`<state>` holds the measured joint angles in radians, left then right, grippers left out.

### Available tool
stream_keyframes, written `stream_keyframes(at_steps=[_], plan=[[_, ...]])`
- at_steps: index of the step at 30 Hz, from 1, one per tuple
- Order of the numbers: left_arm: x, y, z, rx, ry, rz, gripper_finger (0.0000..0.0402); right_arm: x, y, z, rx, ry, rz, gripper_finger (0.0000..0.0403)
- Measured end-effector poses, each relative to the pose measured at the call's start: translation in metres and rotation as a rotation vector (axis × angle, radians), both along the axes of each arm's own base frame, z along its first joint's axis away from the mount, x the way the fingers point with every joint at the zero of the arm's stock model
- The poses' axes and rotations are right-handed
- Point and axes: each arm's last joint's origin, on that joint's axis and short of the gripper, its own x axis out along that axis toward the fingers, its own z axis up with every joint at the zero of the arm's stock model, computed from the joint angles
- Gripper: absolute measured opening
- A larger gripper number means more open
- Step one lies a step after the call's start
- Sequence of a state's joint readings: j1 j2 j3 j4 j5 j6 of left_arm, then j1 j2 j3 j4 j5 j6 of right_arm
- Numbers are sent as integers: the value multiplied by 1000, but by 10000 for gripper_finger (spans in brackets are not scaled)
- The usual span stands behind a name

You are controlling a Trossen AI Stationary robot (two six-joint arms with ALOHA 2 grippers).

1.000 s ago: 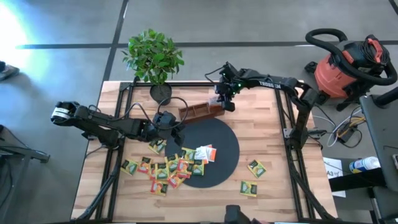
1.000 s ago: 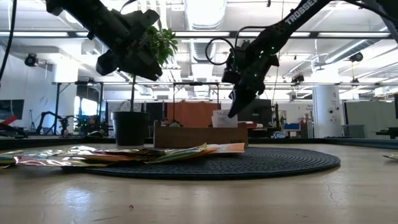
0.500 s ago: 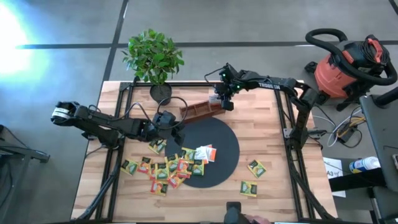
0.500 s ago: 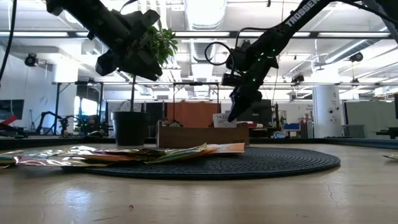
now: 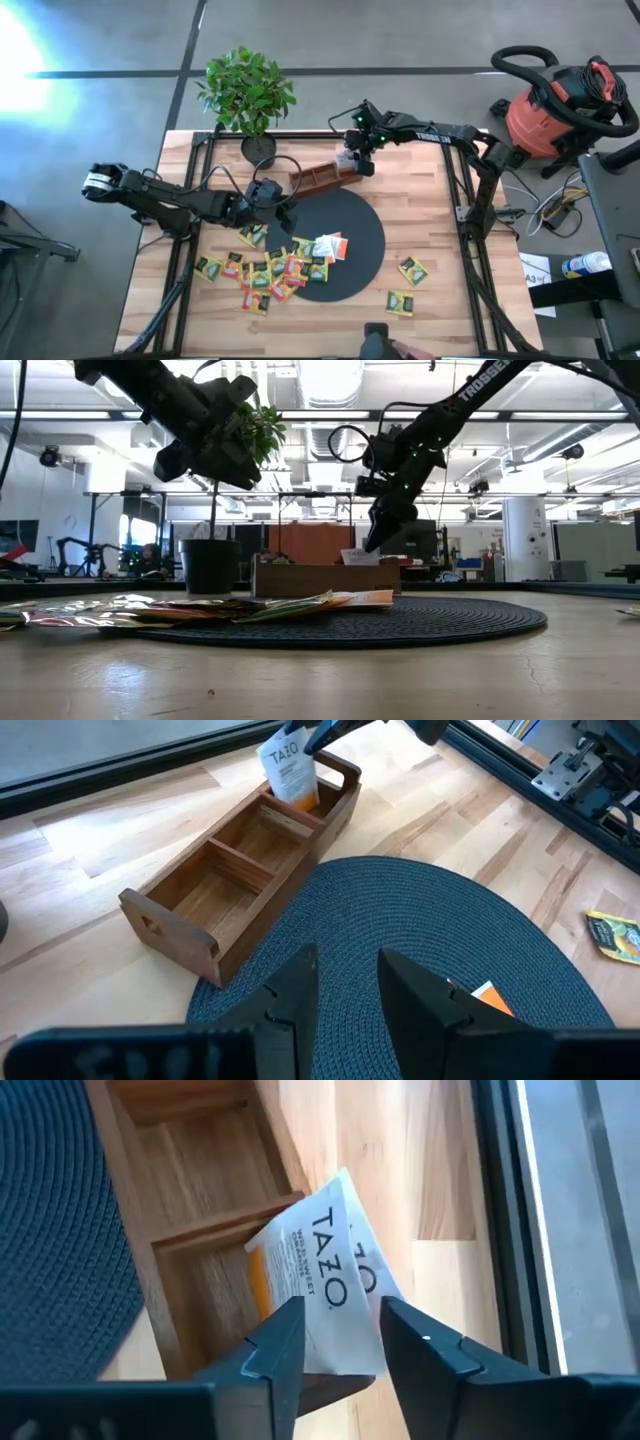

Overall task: Pick & Place Tea
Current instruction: Adjust the wooden organizer on the table

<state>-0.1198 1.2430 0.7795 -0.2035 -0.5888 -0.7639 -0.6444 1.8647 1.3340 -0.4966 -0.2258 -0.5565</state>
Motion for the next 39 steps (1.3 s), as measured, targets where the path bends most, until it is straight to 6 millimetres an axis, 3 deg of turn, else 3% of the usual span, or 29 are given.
stream_keyframes(at_steps=[7, 11, 15, 20, 25, 39], plan=[[0, 0, 0, 0, 1, 0, 83, -5, 0, 25, -33, -64, -92, 132], [0, 0, 0, 0, 3, -1, 83, -17, -21, 28, -53, -91, -398, 118], [0, 0, -1, 1, 8, -1, 83, -38, -52, 5, 208, -128, -701, 96], [0, 0, 0, 3, 9, -3, 83, -46, -70, -40, 579, -129, -893, 67], [0, 0, -1, 1, 8, -3, 83, -38, -68, -70, 721, -82, -876, 57], [-1, -1, -1, -21, 13, -10, 83, -31, -58, -67, 845, -90, -828, 56]])
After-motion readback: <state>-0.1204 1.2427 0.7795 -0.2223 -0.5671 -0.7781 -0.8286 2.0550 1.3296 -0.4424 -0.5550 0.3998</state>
